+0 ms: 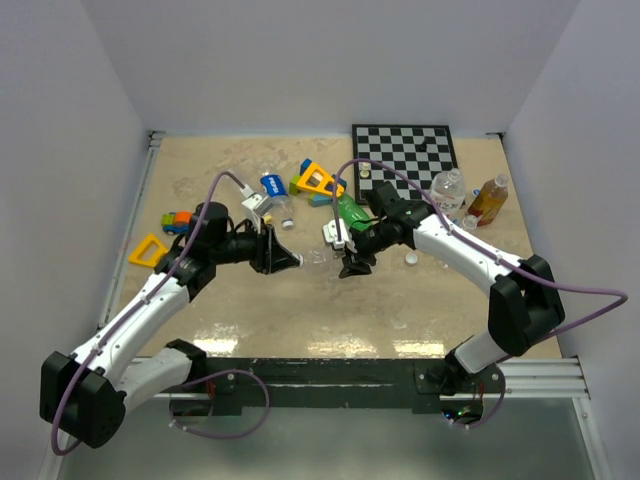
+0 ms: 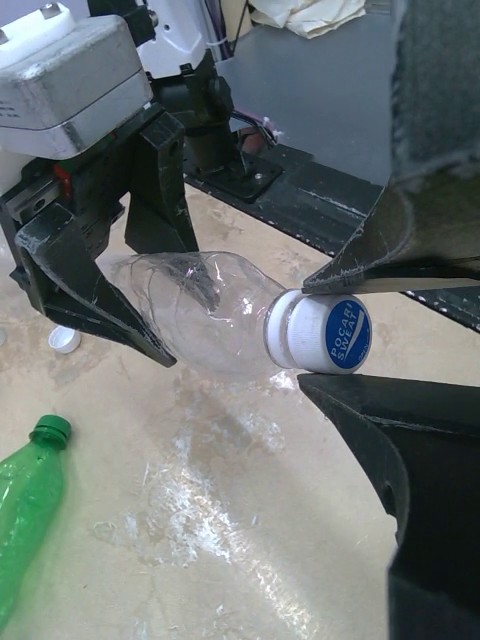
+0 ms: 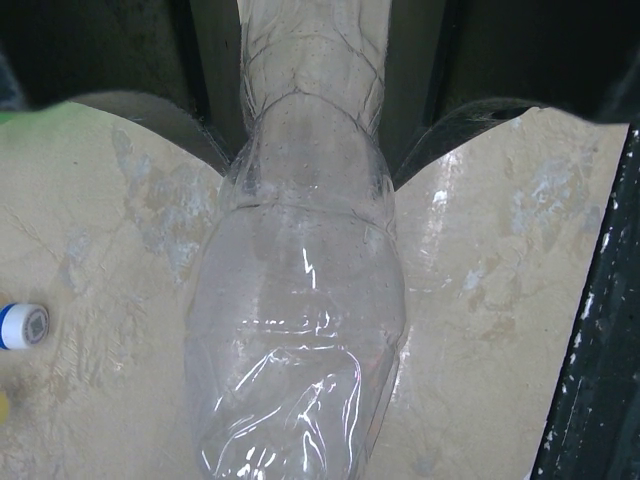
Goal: Unscrew the bottle caps
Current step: Unscrew the bottle cap from the plastic bottle.
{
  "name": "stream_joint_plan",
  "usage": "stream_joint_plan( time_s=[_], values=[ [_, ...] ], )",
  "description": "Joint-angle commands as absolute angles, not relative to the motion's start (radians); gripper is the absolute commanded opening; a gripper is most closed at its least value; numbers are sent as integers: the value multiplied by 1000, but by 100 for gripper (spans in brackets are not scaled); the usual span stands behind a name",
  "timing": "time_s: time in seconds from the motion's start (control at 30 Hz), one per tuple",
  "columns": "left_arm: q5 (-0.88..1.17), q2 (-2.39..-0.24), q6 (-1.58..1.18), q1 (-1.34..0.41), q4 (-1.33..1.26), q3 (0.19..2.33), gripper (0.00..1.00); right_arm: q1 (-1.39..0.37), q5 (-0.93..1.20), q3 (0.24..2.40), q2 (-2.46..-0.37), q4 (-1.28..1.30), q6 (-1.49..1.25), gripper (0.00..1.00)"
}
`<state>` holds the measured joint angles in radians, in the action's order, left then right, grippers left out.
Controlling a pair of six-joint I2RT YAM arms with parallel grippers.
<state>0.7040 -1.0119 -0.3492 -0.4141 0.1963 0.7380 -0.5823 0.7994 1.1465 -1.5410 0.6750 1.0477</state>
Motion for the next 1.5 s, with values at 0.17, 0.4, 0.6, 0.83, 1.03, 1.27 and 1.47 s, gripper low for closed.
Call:
stream_joint_plan(
  time_s=[0.17,0.4,0.6,0.83,1.03,1.27,1.47],
  values=[
    [638,-971,-440,-413,163,782,4,-595,822,1167,-1536,695,1058,8],
    [666,-943,-364,-411,201,828,55,-594,821,1172,-1548,696,1057,8],
    [615,-885,-215,-410,285,913,96,-595,825,1180,-1552,718,1077,8],
    [726,-836,-20,-410,293,959,100,-598,844,1184,-1545,735,1094,8],
    [870,-789,426,-416,348,873,100,-601,839,1180,-1539,735,1100,8],
    [910,-747,594,-448,223,704,100,-601,867,1180,-1552,758,1135,8],
    [802,-762,652,-526,166,626,100,-601,896,1181,-1554,790,1177,8]
  ],
)
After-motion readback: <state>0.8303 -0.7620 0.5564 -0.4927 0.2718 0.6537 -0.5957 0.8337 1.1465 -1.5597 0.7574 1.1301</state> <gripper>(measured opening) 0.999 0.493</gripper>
